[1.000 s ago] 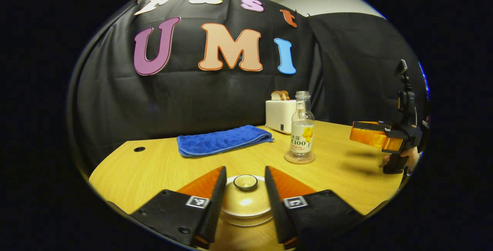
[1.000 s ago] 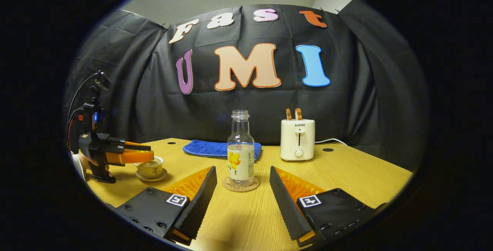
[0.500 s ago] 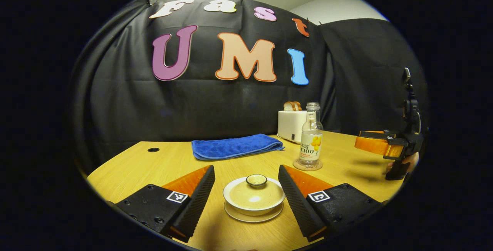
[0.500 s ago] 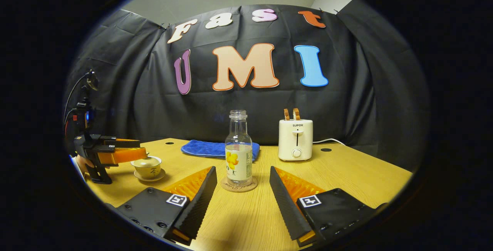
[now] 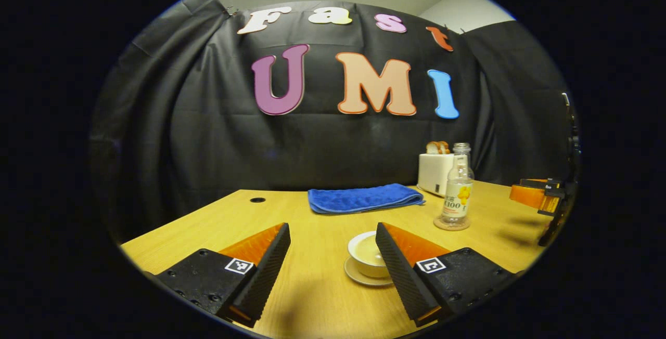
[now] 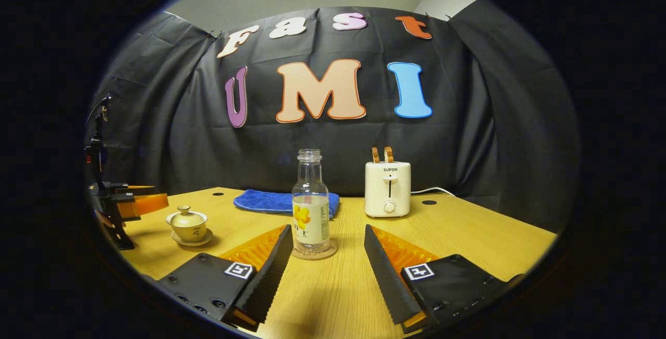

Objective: Open the teacup lid with one hand, grasp the water bottle and pour water into the teacup with the other hand; after pouring, place the water bottle on the coaster and then close the teacup lid.

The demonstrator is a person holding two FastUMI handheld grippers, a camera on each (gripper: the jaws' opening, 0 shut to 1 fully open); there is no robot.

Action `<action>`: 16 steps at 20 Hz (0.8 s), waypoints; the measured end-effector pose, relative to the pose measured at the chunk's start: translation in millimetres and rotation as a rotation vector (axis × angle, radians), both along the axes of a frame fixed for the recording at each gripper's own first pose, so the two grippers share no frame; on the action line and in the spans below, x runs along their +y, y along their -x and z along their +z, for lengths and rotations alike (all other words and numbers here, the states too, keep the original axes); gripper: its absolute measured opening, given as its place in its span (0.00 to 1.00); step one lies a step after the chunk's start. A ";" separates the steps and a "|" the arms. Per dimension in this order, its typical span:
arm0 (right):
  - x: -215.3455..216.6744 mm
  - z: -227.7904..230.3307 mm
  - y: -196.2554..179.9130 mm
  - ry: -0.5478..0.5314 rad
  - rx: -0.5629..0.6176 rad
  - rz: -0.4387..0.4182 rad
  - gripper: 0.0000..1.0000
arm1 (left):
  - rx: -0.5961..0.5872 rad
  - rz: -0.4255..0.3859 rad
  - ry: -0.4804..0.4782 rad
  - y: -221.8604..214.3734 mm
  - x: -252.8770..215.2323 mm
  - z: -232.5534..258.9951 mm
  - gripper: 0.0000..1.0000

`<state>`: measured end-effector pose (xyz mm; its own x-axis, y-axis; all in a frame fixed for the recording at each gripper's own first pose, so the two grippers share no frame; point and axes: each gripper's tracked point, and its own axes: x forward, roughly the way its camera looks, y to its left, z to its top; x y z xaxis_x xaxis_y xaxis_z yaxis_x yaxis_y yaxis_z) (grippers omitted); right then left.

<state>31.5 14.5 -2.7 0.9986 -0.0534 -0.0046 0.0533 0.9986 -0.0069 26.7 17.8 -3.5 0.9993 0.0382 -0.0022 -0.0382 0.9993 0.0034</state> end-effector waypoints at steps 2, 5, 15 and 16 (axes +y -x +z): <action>-5.8 0.0 -0.1 0.001 -0.001 -0.029 0.89 | 0.000 0.053 -0.001 3.5 9.9 0.3 0.96; -14.3 1.0 1.4 0.004 -0.003 -0.076 0.89 | 0.001 0.137 -0.001 6.9 26.2 -0.2 0.96; -30.4 2.1 6.3 0.008 -0.007 -0.164 0.89 | 0.001 0.272 -0.003 16.8 47.3 -0.3 0.96; -30.7 1.4 5.9 0.008 -0.008 -0.164 0.89 | 0.000 0.273 -0.003 16.6 46.8 -0.2 0.97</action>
<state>25.5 -16.2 -1.3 0.9764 -0.2161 0.0038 0.2161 0.9763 -0.0135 10.1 64.6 -3.7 0.9519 0.3063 -0.0017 -0.3063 0.9519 0.0065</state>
